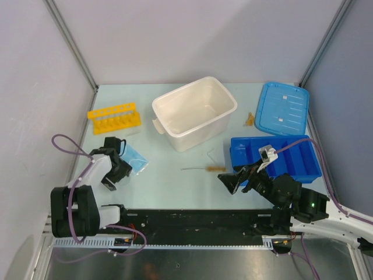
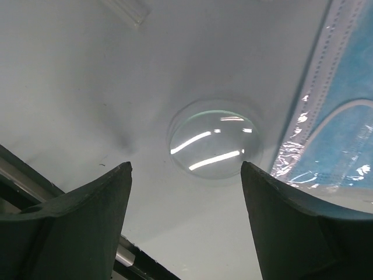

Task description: Organize the chemistry lab equipment

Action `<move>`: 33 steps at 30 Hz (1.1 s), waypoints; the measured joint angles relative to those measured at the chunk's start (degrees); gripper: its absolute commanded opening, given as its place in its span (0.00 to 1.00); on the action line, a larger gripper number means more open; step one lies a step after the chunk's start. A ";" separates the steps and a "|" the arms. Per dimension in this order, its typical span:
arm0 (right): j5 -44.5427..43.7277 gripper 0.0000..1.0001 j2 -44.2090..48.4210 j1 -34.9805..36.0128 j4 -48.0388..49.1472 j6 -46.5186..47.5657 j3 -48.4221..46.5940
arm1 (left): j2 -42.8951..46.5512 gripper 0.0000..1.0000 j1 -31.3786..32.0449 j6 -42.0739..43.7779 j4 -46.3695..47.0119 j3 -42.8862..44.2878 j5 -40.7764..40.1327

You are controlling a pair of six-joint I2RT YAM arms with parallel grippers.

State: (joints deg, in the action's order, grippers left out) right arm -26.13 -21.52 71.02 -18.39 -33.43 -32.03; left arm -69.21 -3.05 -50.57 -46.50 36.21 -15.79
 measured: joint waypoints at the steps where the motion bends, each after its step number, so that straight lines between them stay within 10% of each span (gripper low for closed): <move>1: 0.00 0.99 0.00 0.00 0.02 0.00 0.00 | -1.11 0.79 0.24 -0.02 -0.04 0.07 -0.26; 33: -0.20 0.99 0.04 0.00 0.00 0.04 0.00 | -7.30 0.80 2.29 1.97 2.29 3.10 -1.29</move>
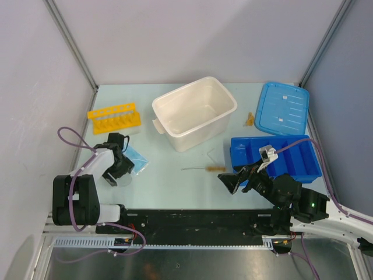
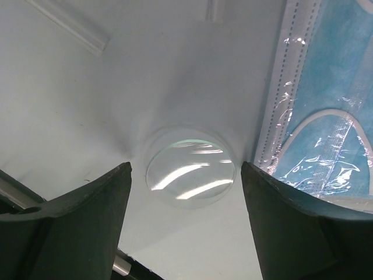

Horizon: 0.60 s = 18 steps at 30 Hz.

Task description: Organize the chemistry lab equipment

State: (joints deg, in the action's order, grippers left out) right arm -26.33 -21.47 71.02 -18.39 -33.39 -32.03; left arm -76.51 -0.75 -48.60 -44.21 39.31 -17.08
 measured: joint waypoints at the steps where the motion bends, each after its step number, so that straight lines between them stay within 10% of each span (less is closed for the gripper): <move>1: 0.00 0.99 0.00 0.00 0.02 0.00 0.00 | 0.00 0.79 0.00 0.07 0.02 0.00 0.15; 18: -0.02 0.99 -0.11 0.00 0.07 -0.04 0.00 | 1.01 0.52 0.00 -0.63 1.42 -1.57 2.25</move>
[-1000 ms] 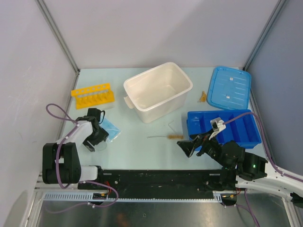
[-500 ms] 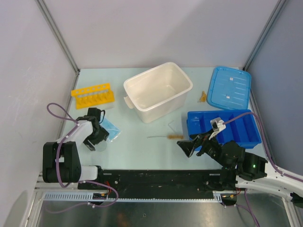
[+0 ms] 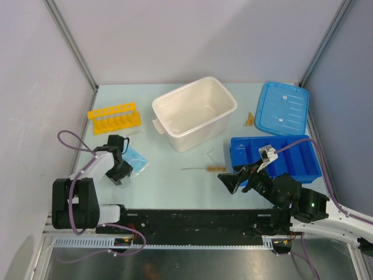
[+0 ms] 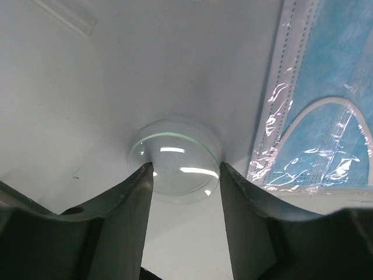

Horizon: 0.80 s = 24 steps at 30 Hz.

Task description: Organize the chemistry lab equipment

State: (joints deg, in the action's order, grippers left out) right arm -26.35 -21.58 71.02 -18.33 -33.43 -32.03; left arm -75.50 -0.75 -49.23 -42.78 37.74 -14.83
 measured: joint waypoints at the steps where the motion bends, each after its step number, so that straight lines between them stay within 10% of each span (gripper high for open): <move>1: 0.00 0.99 0.00 0.00 0.00 0.00 0.00 | 0.50 0.52 0.00 -0.11 0.00 -0.33 0.15; 24: 0.07 0.99 -0.04 0.00 -0.55 -1.60 0.00 | 4.07 0.85 4.74 -0.74 -1.62 -1.84 -0.66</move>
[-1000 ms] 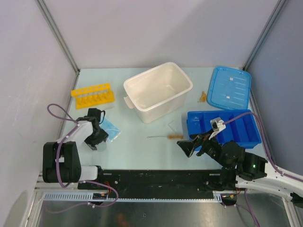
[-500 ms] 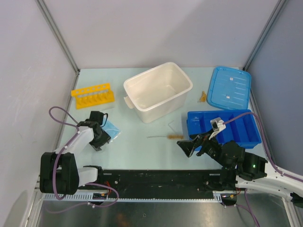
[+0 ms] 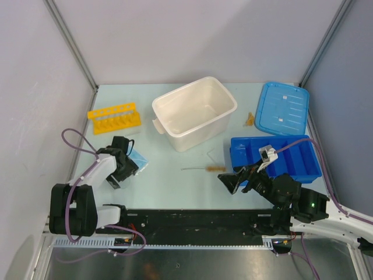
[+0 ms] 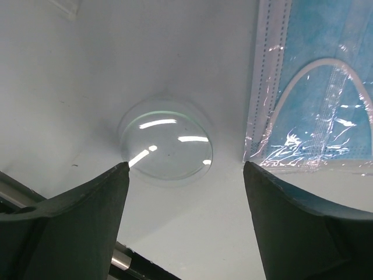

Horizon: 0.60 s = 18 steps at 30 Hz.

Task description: Organize the chemistry lab equipment

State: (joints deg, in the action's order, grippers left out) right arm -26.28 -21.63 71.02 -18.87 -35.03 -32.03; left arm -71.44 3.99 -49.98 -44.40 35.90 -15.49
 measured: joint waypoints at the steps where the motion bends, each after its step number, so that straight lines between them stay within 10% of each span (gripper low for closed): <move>1: 0.00 0.99 0.09 0.00 -0.13 0.00 0.00 | -0.07 0.85 -0.07 -0.02 -0.15 0.33 -0.48; 18: -0.04 0.99 0.22 0.00 -0.63 0.00 0.00 | -2.56 0.80 -2.01 -1.25 -1.05 1.20 -2.97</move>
State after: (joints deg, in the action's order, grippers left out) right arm -26.33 -21.41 71.02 -19.51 -35.03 -32.03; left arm -74.00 1.98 -51.22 -45.45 37.10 -18.46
